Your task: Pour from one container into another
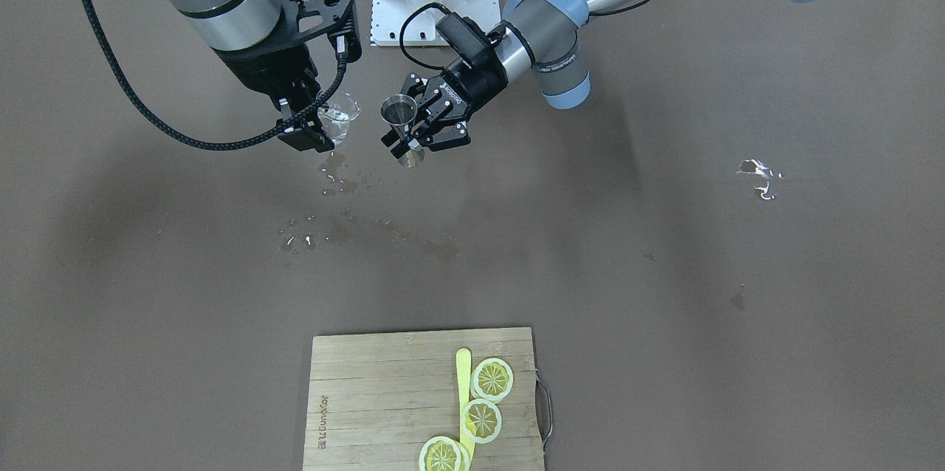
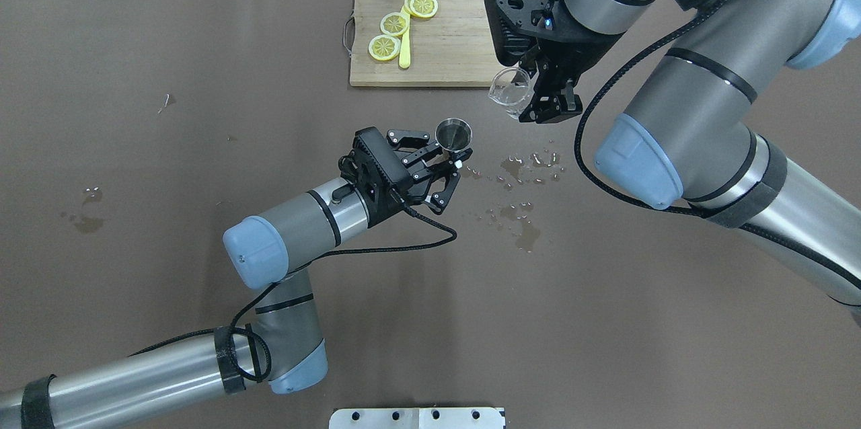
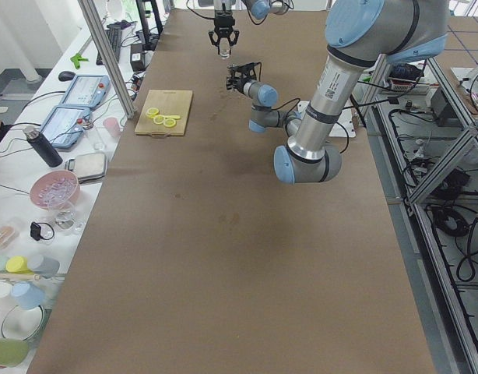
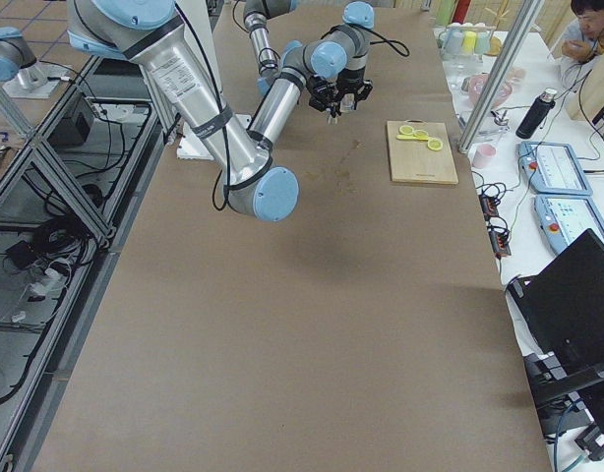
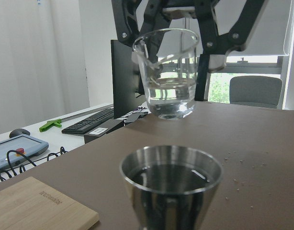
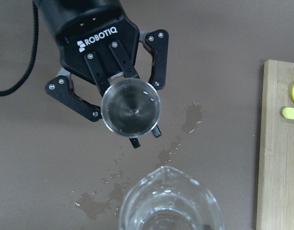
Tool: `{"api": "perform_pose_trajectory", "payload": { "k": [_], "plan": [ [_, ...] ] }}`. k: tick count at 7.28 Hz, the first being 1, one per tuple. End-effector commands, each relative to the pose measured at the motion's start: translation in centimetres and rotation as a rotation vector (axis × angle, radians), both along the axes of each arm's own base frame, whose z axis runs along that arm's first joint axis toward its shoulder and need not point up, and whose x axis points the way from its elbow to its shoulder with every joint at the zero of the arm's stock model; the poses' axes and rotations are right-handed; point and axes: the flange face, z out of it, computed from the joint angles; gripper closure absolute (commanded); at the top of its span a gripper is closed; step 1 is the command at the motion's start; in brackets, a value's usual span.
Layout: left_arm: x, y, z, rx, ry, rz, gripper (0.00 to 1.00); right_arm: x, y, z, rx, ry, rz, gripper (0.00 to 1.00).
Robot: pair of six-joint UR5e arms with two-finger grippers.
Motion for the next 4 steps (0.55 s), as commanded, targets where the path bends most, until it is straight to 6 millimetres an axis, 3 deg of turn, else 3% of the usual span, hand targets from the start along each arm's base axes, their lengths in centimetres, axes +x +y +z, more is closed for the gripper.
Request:
{"api": "perform_pose_trajectory", "payload": {
  "k": [1,4],
  "plan": [
    [0.0,0.0,0.0,-0.001,0.0,0.0,1.0,0.1,0.7,-0.8,-0.015,0.042,0.007,1.0],
    [0.0,0.0,0.0,-0.001,0.0,0.0,1.0,-0.2,2.2,-1.5,-0.028,0.101,0.007,1.0]
  ]
}}
